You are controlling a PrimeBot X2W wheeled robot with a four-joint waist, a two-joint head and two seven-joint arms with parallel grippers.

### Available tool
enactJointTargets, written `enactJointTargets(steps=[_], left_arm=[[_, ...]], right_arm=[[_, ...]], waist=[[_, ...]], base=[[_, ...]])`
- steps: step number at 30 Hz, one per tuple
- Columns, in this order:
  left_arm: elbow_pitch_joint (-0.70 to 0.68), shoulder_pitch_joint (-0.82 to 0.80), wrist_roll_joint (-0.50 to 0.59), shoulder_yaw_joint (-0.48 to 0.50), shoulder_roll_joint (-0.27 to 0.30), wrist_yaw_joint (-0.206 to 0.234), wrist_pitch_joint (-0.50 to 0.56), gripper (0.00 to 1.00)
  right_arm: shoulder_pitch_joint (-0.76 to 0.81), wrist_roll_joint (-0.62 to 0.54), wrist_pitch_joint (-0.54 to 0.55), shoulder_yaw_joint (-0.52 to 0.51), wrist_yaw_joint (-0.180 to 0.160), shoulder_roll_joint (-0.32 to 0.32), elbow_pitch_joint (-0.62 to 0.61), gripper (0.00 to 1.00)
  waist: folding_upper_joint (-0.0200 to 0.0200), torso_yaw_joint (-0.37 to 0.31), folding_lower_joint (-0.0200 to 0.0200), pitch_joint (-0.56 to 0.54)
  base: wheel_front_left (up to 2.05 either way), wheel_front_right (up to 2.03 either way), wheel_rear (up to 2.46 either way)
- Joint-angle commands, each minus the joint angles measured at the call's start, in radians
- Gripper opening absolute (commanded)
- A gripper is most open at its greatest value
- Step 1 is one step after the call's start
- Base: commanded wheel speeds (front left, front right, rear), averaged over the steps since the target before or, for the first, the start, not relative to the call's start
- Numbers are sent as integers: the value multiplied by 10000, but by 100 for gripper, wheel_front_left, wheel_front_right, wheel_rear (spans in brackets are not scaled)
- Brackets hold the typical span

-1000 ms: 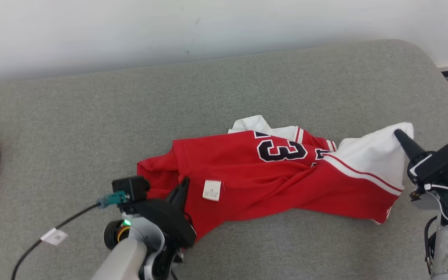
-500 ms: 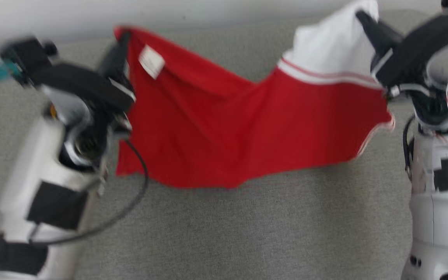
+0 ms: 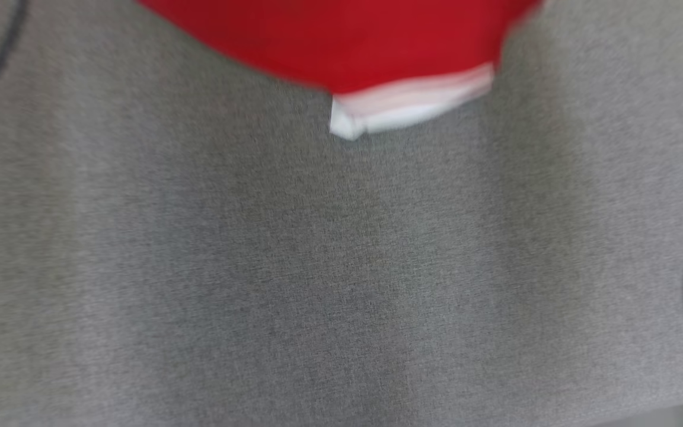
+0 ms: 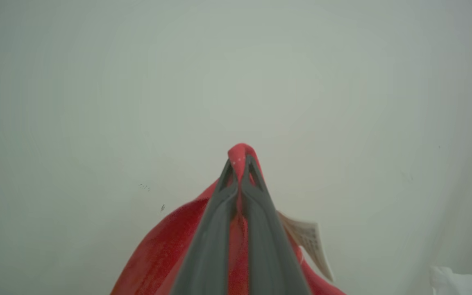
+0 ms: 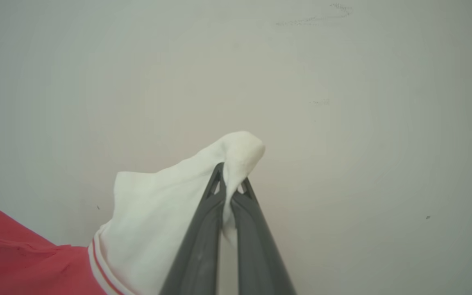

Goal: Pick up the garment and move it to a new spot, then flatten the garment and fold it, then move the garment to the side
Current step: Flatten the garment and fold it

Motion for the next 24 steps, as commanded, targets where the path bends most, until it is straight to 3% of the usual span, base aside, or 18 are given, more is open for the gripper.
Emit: enactJointTargets(steps=[1, 6, 11, 17, 24], left_arm=[[65, -289, 92, 53, -13, -124, -254, 0], [334, -1470, 276, 398, 67, -408, -1327, 0], [474, -1894, 351, 876, -33, -785, -1754, 0], [594, -1679, 569, 1272, -107, -1028, -1829, 0], [684, -1095, 935, 1705, -86, -1213, -1830, 0]], right_arm=[[-226, -163, -429, 46, -19, -27, 178, 0], [-1612, -736, -2517, 210, -21, -418, 999, 0], [-2645, -1161, -4527, -249, -21, -562, 1706, 0], [-3237, -1675, -5038, -356, -21, -774, 1798, 0], [-2748, -2657, -5038, -790, -22, -612, 191, 0]], waist=[[-2, -264, -4, 1299], [-2, -278, -4, 1636], [-2, -147, -4, 1656], [-2, 77, -4, 1930], [-2, 232, -4, 2257]], base=[[0, 0, 0], [0, 0, 0], [0, 0, 0], [0, 0, 0], [0, 0, 0]])
